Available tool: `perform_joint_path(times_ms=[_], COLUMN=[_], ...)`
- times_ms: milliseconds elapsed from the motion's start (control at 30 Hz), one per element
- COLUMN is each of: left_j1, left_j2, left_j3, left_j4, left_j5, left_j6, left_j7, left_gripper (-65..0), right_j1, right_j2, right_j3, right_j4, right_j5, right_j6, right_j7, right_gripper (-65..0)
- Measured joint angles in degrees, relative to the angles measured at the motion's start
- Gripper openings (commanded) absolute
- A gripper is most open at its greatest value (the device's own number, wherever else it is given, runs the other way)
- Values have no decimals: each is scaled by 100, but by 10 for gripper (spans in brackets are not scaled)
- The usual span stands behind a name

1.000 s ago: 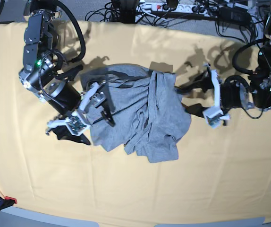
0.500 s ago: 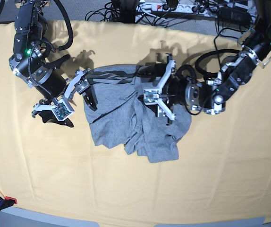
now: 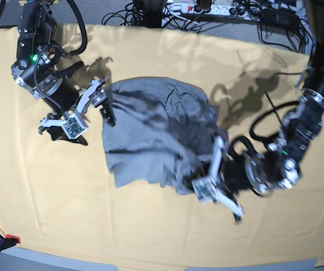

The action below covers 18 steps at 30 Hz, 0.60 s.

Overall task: Layout the t-shirt on the table in an organized manner, then fold the t-shirt properly
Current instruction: 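Pull the shirt apart with both grippers, stretching it lengthwise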

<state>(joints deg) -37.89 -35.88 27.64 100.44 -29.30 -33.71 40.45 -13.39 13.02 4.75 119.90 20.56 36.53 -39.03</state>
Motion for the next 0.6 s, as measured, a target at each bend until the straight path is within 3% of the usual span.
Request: perform_joint_path(times_ms=[67, 233, 400, 600], left_j1=[-151, -337, -369, -372], left_j2=[-177, -756, -1252, -1423], left_j3=[-393, -785, -782, -782], left_j4=[7, 4, 7, 7], left_j5=[-378, -632, -656, -651], left_j6=[4, -26, -44, 144], left_j7=[0, 37, 2, 0], left_gripper=[-650, -650, -650, -650], right_j1=[-61, -76, -85, -74], right_j2=[-2, -2, 13, -72], right_j3=[-13, -9, -227, -1381], right_j4=[0, 0, 0, -74], right_j5=[304, 463, 2094, 1467], right_j6=[275, 273, 315, 317], right_j7=[-63, -114, -605, -649], right_gripper=[-174, -174, -174, -174])
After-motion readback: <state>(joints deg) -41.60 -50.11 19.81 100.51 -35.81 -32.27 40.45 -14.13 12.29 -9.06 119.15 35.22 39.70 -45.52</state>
